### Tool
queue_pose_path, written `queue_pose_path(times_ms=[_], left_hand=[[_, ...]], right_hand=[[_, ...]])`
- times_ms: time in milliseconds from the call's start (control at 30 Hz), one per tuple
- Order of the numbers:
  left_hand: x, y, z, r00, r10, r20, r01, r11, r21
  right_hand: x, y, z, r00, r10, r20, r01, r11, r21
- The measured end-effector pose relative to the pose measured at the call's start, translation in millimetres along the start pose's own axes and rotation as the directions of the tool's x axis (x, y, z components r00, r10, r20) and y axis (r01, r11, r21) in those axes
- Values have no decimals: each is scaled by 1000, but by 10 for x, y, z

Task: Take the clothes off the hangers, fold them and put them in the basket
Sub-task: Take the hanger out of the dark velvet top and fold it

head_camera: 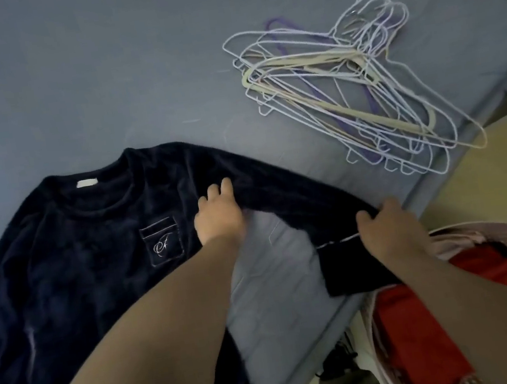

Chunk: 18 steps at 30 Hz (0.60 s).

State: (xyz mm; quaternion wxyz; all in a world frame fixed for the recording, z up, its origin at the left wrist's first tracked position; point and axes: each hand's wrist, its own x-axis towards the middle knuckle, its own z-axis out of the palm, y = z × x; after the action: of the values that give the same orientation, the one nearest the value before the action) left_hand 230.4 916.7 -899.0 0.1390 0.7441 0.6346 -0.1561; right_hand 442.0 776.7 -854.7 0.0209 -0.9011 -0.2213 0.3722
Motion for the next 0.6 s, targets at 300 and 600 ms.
queue_pose_path(times_ms=[300,600], left_hand=[[-481,78,224,991,52,127,-48,998,-32],[-2220,-942,790,900,-126,418,103,992,77]], right_hand=[[65,-30,21,993,-119,17,119,992,-52],[-482,-205,317,996,-1,-88,-13,988,-156]])
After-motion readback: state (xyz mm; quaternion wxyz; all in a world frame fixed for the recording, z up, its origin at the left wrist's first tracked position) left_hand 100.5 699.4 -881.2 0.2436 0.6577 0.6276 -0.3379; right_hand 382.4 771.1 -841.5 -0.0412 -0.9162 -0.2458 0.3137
